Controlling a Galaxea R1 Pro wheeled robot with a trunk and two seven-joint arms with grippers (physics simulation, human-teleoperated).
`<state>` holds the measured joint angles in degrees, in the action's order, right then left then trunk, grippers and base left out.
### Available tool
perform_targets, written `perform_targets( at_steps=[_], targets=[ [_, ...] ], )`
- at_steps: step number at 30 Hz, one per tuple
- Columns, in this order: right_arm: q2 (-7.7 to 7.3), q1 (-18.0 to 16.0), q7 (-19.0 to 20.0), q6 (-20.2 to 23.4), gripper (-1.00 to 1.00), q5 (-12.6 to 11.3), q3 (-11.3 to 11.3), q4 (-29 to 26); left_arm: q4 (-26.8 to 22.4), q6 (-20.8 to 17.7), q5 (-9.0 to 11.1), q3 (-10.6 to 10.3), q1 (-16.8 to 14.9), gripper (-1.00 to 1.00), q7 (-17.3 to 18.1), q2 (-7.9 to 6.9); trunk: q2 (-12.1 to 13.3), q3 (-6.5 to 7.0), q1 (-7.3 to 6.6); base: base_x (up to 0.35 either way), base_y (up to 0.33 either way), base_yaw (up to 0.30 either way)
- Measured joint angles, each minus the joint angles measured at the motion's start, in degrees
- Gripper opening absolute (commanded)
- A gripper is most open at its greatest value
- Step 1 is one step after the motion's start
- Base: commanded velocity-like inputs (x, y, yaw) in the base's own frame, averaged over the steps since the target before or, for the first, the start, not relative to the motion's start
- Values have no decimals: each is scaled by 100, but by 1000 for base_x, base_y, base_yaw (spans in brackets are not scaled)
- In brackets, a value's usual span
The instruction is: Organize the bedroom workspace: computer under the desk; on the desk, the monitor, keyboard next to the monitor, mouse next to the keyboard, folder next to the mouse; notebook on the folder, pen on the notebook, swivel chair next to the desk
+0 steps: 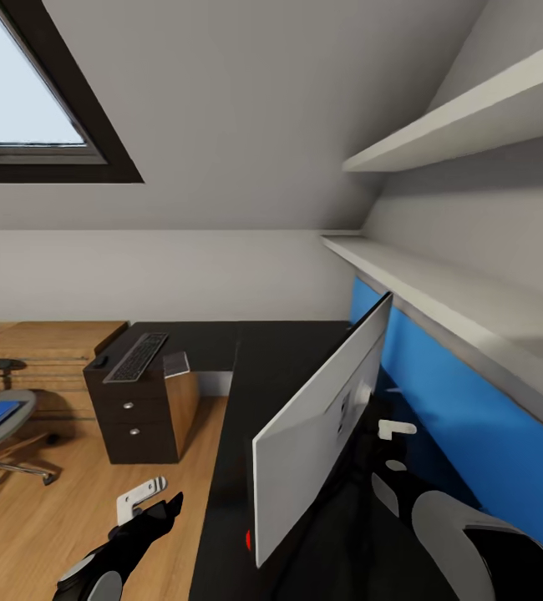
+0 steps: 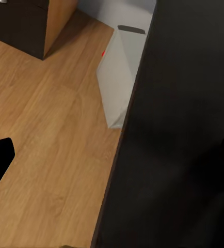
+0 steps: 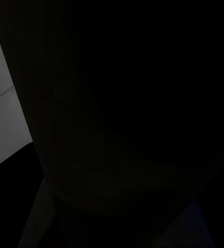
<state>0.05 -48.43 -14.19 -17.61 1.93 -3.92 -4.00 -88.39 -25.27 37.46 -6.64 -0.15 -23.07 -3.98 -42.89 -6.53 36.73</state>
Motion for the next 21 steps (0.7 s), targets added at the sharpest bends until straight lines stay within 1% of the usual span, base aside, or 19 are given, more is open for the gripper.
perform_targets(
  at_steps=[8,13,17,21],
  targets=[
    [-3,0,-2,-5,-100,4,-3,-1,0,-8,8,-1,0,100,0,6,0,0,1,122,-216,0],
    [-6,0,1,-5,-100,2,-9,-1,-1,-9,10,-1,0,100,0,1,0,0,2,17,-92,0],
    [-6,1,3,-6,-100,1,14,-1,-1,-9,16,5,0,100,0,-1,1,0,4,-175,-19,0],
    [-4,1,2,-5,-100,-3,-16,-1,-1,-9,17,8,0,100,0,-1,0,0,3,-134,-73,0]
  ],
)
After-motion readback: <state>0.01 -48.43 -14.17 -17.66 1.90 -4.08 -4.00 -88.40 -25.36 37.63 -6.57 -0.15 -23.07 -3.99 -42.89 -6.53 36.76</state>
